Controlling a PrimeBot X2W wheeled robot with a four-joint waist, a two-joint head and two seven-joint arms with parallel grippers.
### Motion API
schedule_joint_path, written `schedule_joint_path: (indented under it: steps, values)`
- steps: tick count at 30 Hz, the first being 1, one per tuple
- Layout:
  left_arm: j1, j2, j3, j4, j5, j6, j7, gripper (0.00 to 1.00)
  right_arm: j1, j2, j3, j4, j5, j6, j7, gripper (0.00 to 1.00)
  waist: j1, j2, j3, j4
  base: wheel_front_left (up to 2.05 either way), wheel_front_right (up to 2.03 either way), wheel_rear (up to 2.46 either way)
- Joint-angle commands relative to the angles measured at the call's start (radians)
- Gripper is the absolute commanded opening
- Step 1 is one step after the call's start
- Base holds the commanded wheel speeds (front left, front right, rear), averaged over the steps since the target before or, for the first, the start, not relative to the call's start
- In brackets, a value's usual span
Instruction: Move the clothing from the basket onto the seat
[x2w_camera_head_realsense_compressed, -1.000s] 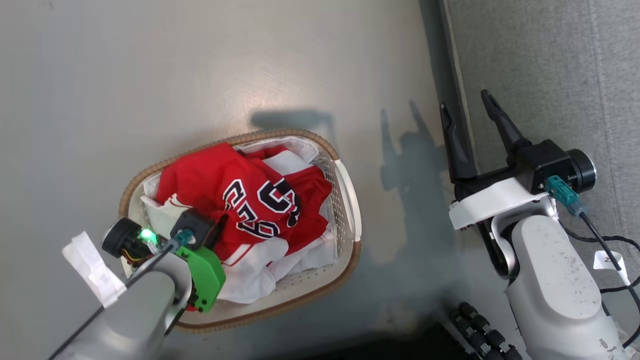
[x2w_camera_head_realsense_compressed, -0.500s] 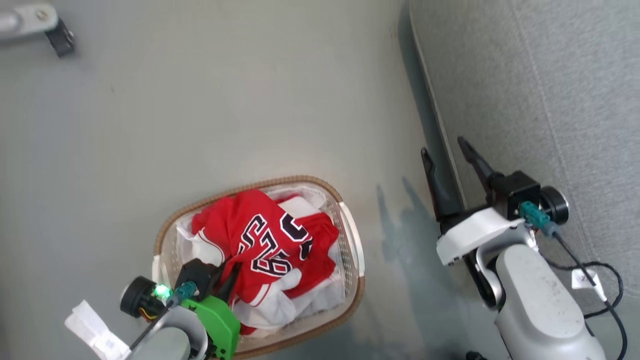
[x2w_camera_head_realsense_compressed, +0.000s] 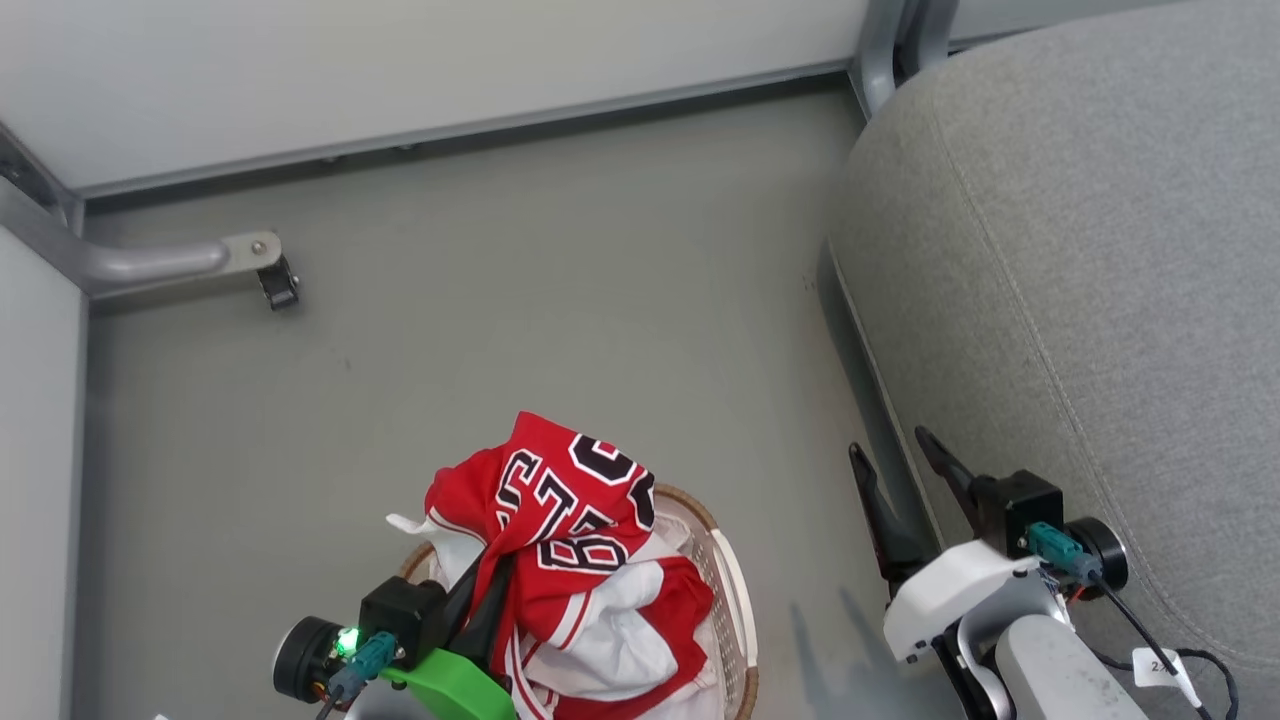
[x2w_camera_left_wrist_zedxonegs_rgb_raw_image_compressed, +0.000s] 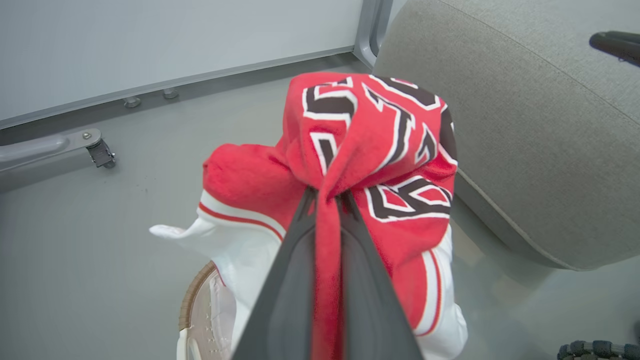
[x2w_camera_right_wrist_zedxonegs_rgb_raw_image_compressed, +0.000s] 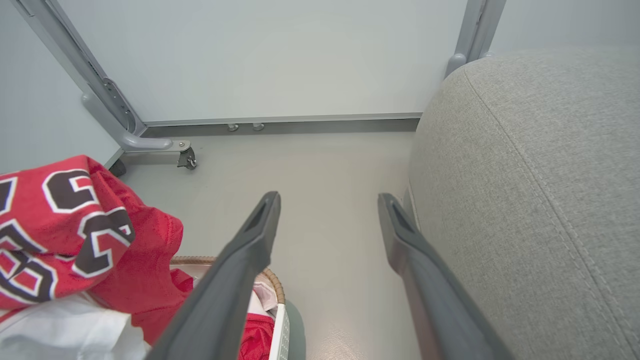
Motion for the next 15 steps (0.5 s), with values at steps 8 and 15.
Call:
schedule_joint_path:
  steps: [8,15]
  values:
    - [0.010,-0.030,0.056,-0.117,0.012,0.000,-0.001,0.00,0.074,-0.004,0.002,0.019,0.002,-0.001,-0.005,1.00,0.0001,0.0000,-0.203,0.049,0.00,0.00,0.00]
    - [-0.048,-0.040,0.057,-0.198,0.003,0.000,-0.001,0.00,0.086,-0.004,0.063,0.004,0.017,-0.001,-0.005,1.00,0.0001,0.0000,-0.221,0.053,0.00,0.00,0.00]
